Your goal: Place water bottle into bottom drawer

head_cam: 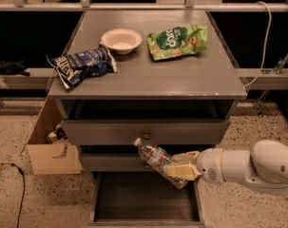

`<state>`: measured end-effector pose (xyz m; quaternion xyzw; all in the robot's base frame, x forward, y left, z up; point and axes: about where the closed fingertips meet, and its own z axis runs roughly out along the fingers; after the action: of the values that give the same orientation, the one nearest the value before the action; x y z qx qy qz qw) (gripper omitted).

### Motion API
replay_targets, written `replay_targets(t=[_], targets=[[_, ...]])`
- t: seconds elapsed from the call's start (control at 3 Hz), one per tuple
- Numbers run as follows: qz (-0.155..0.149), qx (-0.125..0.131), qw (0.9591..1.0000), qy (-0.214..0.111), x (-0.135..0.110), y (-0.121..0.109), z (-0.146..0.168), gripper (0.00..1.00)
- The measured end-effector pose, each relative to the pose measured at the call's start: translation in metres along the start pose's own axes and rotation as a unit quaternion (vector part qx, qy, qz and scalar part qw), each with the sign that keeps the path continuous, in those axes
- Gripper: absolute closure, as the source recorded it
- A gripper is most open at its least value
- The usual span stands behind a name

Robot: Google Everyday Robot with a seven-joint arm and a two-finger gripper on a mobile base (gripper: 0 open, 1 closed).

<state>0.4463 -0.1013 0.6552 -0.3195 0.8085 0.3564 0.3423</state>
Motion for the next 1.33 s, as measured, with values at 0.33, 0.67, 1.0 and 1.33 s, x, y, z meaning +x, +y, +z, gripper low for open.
replay_targets(t=[0.33,0.67,1.0,1.33], targets=[[0.002,0.003,1.0,0.0,0.003,-0.002,0.002,1.0],[-0.005,-0.015,0.9997,0.02,0.012,0.013,0.018,1.0],[0.019,-0.027,0.9976,0.062,0.063,0.019,0.057,1.0],[0.033,-0.017,0.9961,0.08,0.097,0.018,0.075,1.0]])
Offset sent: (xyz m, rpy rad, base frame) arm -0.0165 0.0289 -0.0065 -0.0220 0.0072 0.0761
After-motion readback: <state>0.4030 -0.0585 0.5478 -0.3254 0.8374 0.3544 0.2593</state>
